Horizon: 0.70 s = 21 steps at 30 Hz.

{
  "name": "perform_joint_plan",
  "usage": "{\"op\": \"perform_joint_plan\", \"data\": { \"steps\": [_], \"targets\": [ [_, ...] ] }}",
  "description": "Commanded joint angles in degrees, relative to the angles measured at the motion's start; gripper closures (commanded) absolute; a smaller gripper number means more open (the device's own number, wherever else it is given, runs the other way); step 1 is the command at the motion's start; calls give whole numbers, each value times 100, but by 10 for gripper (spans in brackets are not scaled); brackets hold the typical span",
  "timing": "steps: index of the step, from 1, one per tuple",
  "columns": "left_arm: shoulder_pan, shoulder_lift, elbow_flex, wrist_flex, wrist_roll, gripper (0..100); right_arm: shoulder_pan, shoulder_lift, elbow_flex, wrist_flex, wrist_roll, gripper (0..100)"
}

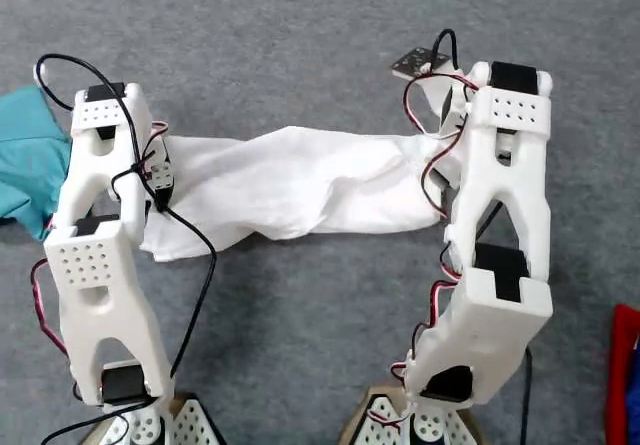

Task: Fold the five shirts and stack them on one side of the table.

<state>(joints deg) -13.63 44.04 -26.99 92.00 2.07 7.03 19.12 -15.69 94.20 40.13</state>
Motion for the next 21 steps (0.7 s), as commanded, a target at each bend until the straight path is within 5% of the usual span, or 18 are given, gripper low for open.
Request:
{"op": "perform_joint_plan", "data": {
  "steps": [1,11,21],
  "targets": [
    [-378,-31,-255,176,0,980,154,-426,4,9,-79,962],
    [-422,-84,-1609,879,-457,981,136,-418,-31,-668,-554,962],
    [1152,-989,-1723,879,-457,981,277,189,980,-4123,-2743,960]
  ]
}}
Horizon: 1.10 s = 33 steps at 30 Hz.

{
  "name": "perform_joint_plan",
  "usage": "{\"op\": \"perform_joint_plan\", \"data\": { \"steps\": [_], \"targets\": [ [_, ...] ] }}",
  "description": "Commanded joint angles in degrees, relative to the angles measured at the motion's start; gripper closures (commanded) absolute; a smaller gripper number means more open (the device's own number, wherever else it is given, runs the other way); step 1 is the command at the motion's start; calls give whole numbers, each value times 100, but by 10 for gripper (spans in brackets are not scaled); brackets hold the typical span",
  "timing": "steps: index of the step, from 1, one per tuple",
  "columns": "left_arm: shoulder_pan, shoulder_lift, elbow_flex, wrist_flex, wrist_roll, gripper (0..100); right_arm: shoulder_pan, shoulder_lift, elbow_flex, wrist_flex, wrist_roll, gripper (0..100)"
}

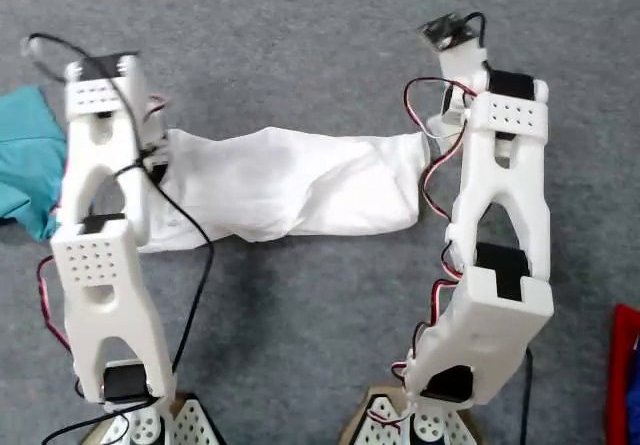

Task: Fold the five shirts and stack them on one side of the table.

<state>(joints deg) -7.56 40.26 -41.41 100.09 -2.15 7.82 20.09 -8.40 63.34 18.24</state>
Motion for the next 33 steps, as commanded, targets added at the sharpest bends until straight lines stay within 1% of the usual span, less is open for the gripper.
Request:
{"op": "perform_joint_plan", "data": {
  "steps": [1,5,11,14,17,24,33],
  "targets": [
    [765,-690,-281,70,-35,981,251,163,347,-1319,-695,960],
    [1468,-1024,-501,70,-26,981,699,374,558,-1952,-1292,959],
    [2479,-1095,-1363,70,-18,981,1560,488,127,-2145,-1327,959],
    [3033,-1086,-1574,62,-18,981,1886,497,57,-2215,-1319,959],
    [3490,-1086,-1618,-114,-18,981,2105,541,163,-2585,-1319,959],
    [4026,-884,-1644,-1108,484,981,2220,655,57,-2690,-1319,960],
    [4519,-418,-1653,-1873,589,981,2378,655,48,-2716,-1310,960]
  ]
}}
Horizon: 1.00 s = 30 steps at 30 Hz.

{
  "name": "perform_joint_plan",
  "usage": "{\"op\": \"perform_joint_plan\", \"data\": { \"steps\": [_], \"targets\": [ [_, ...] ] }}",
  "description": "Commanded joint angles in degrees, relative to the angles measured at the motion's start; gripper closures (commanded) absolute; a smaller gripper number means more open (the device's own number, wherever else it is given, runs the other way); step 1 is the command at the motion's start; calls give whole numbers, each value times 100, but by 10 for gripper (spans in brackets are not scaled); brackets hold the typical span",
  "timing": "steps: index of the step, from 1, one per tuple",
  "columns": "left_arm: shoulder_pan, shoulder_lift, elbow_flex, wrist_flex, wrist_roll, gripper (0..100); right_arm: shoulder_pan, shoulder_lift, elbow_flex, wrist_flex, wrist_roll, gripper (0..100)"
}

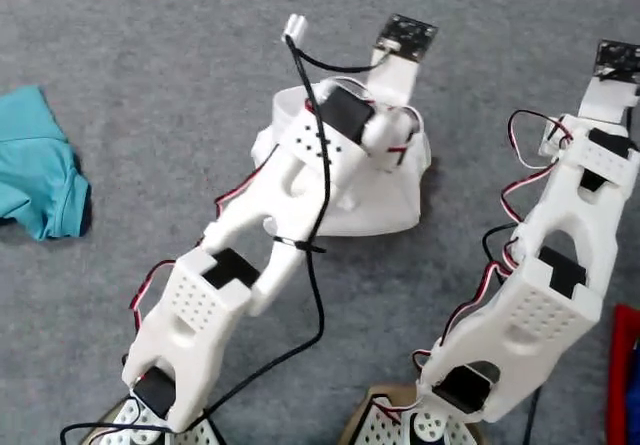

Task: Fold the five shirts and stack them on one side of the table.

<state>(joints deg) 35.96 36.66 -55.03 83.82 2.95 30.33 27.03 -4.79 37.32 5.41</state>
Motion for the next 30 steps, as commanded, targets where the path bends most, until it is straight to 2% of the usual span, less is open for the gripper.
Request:
{"op": "perform_joint_plan", "data": {
  "steps": [1,7,14,16,18,22,27,30],
  "targets": [
    [229,-48,-290,-334,79,981,154,-40,-312,-114,-26,960],
    [554,-4,-237,-853,79,981,242,-31,-303,-167,-35,960],
    [738,532,-290,-923,44,978,242,-31,-277,-193,-35,959],
    [712,646,-290,-897,44,938,242,-31,-277,-193,-35,959],
    [686,690,-290,-879,88,847,224,-31,-277,-193,-26,958],
    [492,541,-448,-862,853,692,207,-31,-277,-193,-26,958],
    [9,233,-1424,-431,1143,691,136,-66,-277,-123,62,958],
    [-475,66,-2180,132,1134,718,-189,-127,-585,457,158,958]
  ]
}}
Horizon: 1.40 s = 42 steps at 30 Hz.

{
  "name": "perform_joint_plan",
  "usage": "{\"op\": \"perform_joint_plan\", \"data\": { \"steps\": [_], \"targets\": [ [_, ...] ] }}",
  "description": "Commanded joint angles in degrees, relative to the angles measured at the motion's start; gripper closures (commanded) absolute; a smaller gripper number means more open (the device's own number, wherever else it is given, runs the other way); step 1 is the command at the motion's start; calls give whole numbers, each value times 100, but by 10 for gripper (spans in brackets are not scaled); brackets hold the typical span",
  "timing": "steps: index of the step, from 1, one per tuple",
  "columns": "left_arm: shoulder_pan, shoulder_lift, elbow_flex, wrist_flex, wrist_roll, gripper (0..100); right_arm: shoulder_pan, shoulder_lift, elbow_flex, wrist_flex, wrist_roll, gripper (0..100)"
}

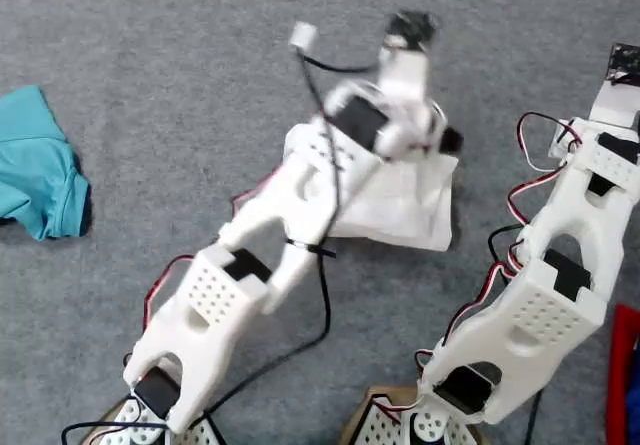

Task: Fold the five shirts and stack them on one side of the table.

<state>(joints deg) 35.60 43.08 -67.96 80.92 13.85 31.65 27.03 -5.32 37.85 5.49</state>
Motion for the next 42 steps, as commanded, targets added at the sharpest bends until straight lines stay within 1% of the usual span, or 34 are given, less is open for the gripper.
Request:
{"op": "perform_joint_plan", "data": {
  "steps": [1,3,5,7,11,15,17,19,25,30,33,35,39,42],
  "targets": [
    [-633,-620,-1099,651,35,733,-479,-154,-716,738,334,958],
    [-1020,-637,-1398,1108,-97,757,-848,-180,-1103,1424,765,958],
    [-1363,-576,-1530,1547,-387,785,-1270,-180,-1525,2233,993,958],
    [-1662,-453,-1389,1864,-571,820,-1692,-180,-1947,2998,1134,958],
    [-2057,-66,-782,1960,-642,898,-2519,-215,-2809,4413,1310,958],
    [-2022,400,-352,1934,-642,963,-3292,-171,-3442,5424,1574,960],
    [-1890,690,-396,1899,-651,969,-3530,-163,-3389,5459,1600,961],
    [-1785,1007,-448,1714,-651,971,-3556,-101,-3178,5152,1574,961],
    [-1714,1947,-668,985,-651,971,-3451,673,-2404,4009,1574,961],
    [-1758,2448,-668,791,-659,970,-3099,1516,-2308,3631,1574,961],
    [-1758,2475,-677,800,-659,970,-2756,1903,-2527,3613,1609,961],
    [-1758,2475,-738,800,-659,970,-2668,1982,-2826,3710,1618,961],
    [-1890,2475,-1336,976,-659,969,-2659,2009,-3248,3842,1626,961],
    [-1916,2475,-1996,1310,-659,968,-2738,1982,-3767,4193,1635,961]
  ]
}}
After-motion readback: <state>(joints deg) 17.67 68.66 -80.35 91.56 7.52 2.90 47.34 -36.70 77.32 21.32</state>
